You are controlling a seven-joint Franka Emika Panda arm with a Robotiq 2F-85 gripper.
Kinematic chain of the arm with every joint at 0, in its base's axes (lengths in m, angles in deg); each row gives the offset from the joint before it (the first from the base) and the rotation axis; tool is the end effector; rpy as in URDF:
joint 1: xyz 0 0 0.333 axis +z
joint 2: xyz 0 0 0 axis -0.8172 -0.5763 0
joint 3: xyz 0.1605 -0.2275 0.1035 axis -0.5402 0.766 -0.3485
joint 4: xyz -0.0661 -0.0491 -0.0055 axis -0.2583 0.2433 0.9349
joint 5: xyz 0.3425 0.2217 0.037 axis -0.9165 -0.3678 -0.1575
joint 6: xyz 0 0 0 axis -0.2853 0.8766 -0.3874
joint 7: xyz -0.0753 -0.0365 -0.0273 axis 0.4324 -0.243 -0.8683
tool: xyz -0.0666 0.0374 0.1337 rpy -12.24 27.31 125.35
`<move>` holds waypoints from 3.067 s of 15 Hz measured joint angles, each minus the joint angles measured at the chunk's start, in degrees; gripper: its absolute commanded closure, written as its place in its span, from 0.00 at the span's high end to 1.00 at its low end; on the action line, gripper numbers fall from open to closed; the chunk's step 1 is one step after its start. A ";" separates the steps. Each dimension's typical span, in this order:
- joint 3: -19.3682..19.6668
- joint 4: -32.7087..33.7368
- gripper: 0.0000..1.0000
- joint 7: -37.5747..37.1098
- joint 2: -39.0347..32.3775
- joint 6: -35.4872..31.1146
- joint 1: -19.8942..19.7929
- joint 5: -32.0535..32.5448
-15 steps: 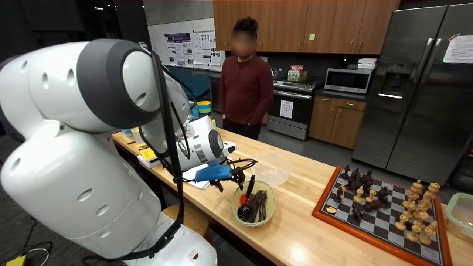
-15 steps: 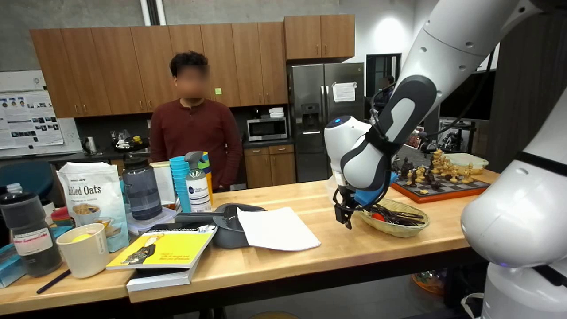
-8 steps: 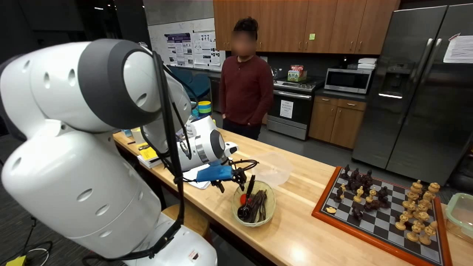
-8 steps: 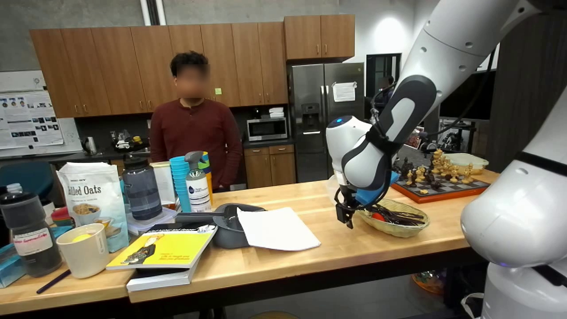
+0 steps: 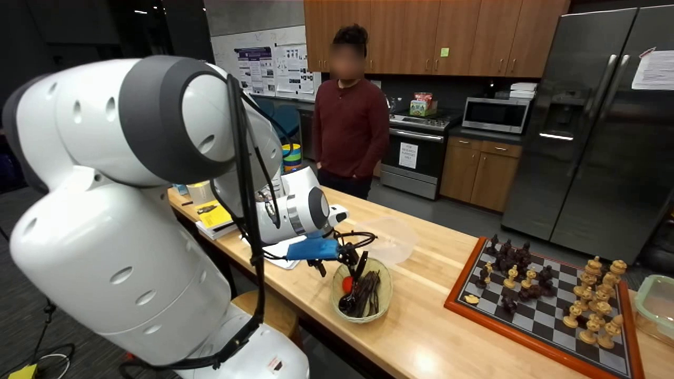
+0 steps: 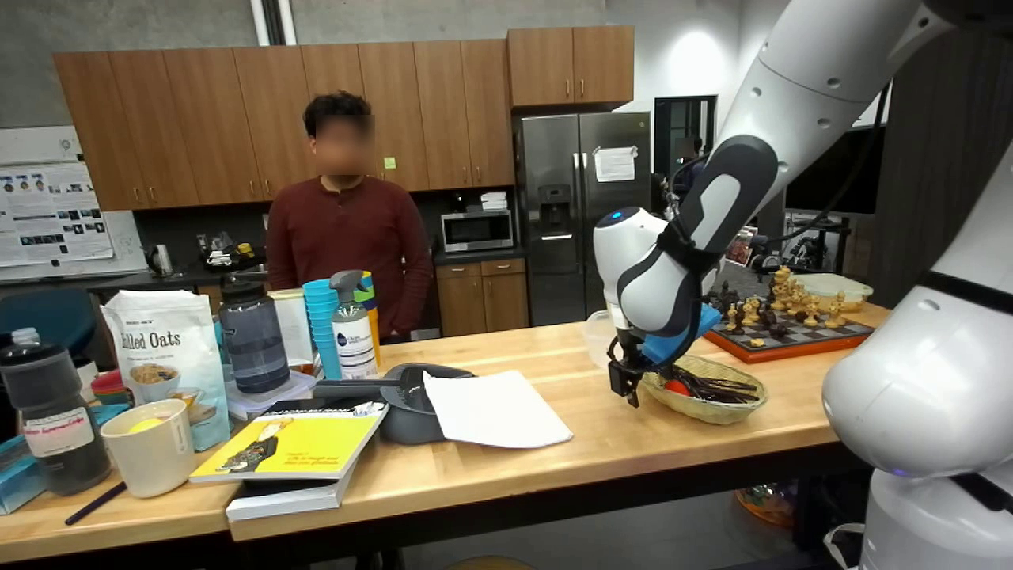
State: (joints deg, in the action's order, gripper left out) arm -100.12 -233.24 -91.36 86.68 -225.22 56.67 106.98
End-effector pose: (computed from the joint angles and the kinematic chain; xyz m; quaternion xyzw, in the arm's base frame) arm 0.3908 0.0940 0.2266 0.9806 0.1305 0.0591 0.1335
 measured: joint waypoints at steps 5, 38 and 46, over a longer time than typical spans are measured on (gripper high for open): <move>0.24 0.01 1.00 0.00 -0.17 -0.14 0.01 0.00; 1.09 4.09 0.03 3.40 -6.25 -1.95 0.96 5.51; 1.03 4.12 0.02 2.66 -6.20 -1.95 0.80 9.04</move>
State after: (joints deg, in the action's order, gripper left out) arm -99.09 -229.12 -88.70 80.48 -227.17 57.47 116.02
